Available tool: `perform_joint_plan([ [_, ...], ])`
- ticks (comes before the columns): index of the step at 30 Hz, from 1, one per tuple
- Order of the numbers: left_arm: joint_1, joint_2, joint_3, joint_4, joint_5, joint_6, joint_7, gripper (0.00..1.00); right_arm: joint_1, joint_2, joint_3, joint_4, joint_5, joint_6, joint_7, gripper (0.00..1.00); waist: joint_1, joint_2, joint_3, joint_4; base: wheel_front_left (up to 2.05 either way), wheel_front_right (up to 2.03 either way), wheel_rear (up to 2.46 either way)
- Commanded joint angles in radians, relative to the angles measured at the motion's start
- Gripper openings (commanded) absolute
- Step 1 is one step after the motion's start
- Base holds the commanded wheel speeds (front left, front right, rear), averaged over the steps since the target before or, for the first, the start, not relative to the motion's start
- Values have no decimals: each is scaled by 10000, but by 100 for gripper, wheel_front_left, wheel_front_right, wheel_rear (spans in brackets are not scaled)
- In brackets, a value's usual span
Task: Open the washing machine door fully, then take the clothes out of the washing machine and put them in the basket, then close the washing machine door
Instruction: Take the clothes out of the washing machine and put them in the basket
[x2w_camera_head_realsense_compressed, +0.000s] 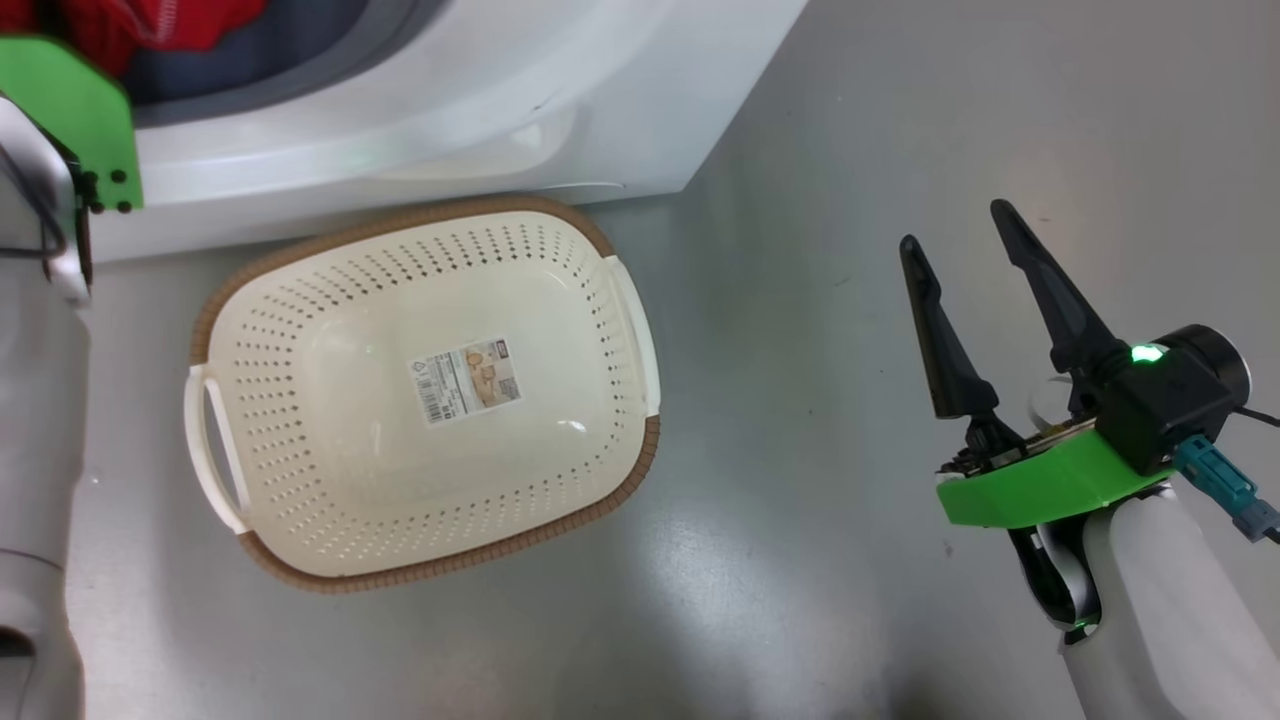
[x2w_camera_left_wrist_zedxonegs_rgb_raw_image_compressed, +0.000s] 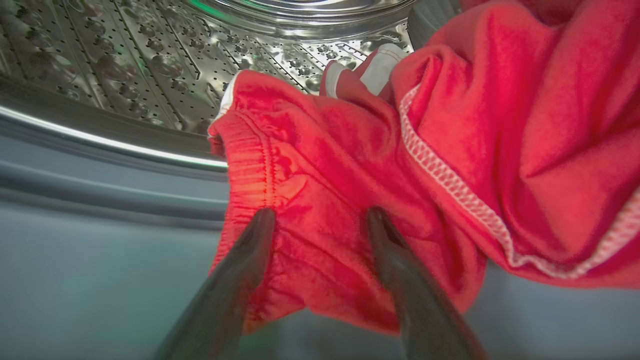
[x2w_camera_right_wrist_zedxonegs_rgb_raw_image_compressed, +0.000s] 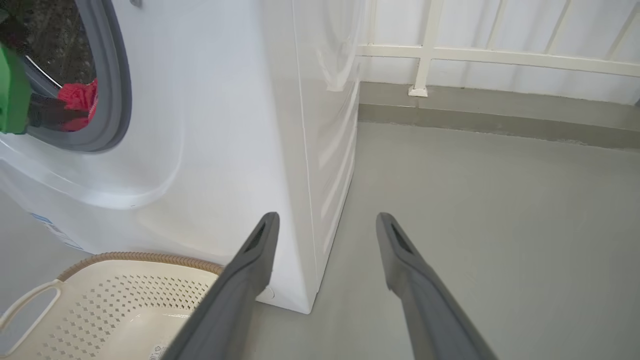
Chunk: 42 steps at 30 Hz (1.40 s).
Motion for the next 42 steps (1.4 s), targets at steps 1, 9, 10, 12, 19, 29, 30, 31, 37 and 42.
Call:
perform_joint_plan([
  [1, -150, 676, 38, -19, 87, 174, -9, 100, 29, 38, 283, -189, 91, 4, -63, 100, -1, -1, 81, -87, 0, 0, 0],
  [9, -265, 754, -52, 209, -9, 100, -292, 0, -16, -8, 384, -123, 113, 4, -63, 100, -1, -1, 107, -121, 0, 0, 0],
  [10, -272, 759, -25, 207, -57, 121, -416, 0, -18, -8, 392, -110, 113, 4, -63, 100, -1, -1, 100, -116, 0, 0, 0],
  [12, -284, 786, 3, 221, -123, 173, -639, 0, -22, -8, 413, -83, 112, 4, -63, 100, -1, -1, 84, -98, 0, 0, 0],
  [19, -242, 760, 172, 90, -460, 246, -1774, 0, -37, -36, 420, -3, 118, 4, -63, 100, -1, -1, -45, 20, 0, 0, 0],
  [29, 486, 583, 480, -792, -1054, 106, -3150, 0, 70, -28, 400, 29, 176, 4, -63, 100, -1, -1, -449, 215, 0, 0, 0],
  [30, 621, 565, 529, -941, -1126, 86, -3179, 0, 81, -25, 408, 33, 170, 4, -63, 100, -1, -1, -496, 240, 0, 0, 0],
  [31, 754, 519, 620, -1094, -1255, 34, -3197, 0, 93, -21, 409, 36, 167, 4, -63, 100, -1, -1, -541, 266, 0, 0, 0],
  [37, 1675, 306, 954, -2370, -1733, -270, -3226, 0, 162, -2, 448, 110, 155, 4, -63, 100, -1, -1, -866, 362, 0, 0, 0],
  [42, 2727, 246, 1154, -3657, -1888, -395, -3228, 0, 230, 40, 536, 219, 207, 4, -63, 100, -1, -1, -1265, 301, 0, 0, 0],
])
